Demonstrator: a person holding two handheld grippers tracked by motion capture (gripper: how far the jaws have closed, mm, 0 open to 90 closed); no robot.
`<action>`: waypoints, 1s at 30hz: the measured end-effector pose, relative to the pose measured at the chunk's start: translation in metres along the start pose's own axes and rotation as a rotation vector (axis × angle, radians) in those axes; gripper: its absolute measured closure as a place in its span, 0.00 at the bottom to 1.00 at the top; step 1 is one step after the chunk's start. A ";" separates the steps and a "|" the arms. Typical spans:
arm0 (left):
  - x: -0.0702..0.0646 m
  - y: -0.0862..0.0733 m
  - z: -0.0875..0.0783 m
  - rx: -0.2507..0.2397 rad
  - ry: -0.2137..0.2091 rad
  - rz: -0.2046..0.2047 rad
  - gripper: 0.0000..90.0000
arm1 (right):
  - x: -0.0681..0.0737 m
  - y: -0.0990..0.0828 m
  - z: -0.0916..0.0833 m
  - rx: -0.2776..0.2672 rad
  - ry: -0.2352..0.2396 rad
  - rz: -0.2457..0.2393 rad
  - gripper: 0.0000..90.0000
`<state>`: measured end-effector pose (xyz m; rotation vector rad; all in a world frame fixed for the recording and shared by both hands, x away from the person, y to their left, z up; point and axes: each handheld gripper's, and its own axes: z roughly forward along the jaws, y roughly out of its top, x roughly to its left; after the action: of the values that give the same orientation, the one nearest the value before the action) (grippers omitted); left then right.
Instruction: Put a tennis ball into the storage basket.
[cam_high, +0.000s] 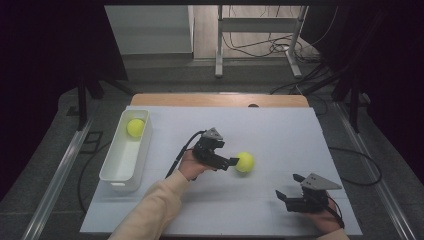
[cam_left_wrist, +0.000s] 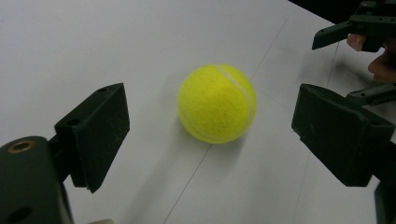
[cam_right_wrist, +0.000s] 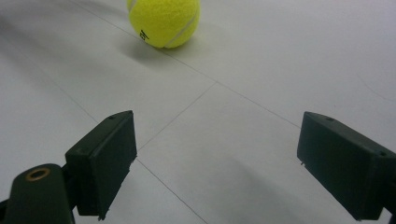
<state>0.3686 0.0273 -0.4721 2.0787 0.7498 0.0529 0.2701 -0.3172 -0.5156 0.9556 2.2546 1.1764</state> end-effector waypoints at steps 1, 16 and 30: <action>0.000 0.001 0.002 0.002 -0.002 0.003 0.13 | 0.000 0.000 0.000 0.000 0.000 0.000 0.14; -0.003 0.007 0.017 0.044 0.000 0.017 0.13 | 0.000 0.000 0.000 0.001 0.000 0.002 0.14; -0.005 0.007 0.038 0.095 0.004 0.018 0.12 | 0.000 0.000 0.000 0.004 0.000 0.000 0.14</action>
<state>0.3801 -0.0064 -0.4884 2.1763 0.7488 0.0325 0.2701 -0.3173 -0.5160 0.9573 2.2573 1.1725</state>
